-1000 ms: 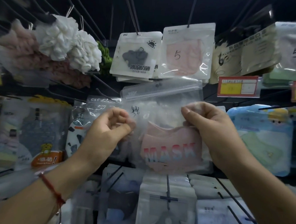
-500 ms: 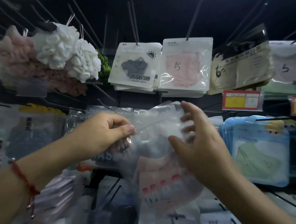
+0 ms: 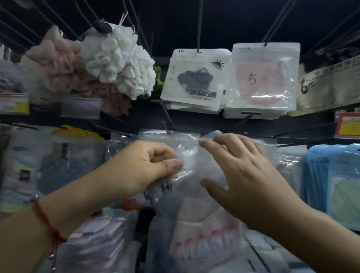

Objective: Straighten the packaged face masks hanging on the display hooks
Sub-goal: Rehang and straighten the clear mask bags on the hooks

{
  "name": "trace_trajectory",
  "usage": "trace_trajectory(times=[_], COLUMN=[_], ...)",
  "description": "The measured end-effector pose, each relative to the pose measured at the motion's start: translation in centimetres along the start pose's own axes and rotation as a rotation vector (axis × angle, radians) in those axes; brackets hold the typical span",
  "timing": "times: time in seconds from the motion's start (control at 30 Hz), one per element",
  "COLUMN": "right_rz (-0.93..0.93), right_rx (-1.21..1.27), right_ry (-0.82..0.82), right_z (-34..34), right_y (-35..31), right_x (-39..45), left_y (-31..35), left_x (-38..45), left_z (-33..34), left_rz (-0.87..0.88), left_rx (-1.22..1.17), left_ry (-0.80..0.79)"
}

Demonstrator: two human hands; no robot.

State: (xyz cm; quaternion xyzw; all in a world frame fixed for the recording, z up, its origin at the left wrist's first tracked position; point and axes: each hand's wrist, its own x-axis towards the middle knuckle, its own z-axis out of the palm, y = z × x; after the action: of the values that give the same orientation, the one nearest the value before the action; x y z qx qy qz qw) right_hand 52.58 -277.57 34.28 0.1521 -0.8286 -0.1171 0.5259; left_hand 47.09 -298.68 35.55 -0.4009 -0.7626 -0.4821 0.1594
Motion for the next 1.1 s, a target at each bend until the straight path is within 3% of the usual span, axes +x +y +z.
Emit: trace_trajectory(times=[0.4, 0.6, 0.77, 0.9, 1.0, 1.1], right_rz=[0.030, -0.049, -0.081, -0.195, -0.353, -0.350], right_rx=[0.240, 0.076, 0.044, -0.040, -0.095, -0.113], right_ry=[-0.104, 0.017, -0.025, 0.054, 0.000, -0.079], right_z=[-0.5, -1.0, -0.9, -0.8, -0.4, 0.2], right_y=[-2.2, -2.8, -2.1, -1.3, -1.8, -2.5], right_x=[2.4, 2.6, 1.9, 1.4, 1.4, 1.8], left_y=[-2.1, -3.3, -3.5, -3.6, -3.9, -3.9], left_x=[0.3, 0.9, 0.5, 0.8, 1.3, 1.8], left_z=[-3.2, -4.9, -6.4, -7.2, -6.8, -6.5], left_rz=[0.014, 0.020, 0.064, 0.080, 0.155, 0.288], left_rx=[-0.055, -0.074, -0.161, -0.162, 0.021, 0.153], left_ry=[0.001, -0.133, -0.261, -0.150, -0.013, 0.072])
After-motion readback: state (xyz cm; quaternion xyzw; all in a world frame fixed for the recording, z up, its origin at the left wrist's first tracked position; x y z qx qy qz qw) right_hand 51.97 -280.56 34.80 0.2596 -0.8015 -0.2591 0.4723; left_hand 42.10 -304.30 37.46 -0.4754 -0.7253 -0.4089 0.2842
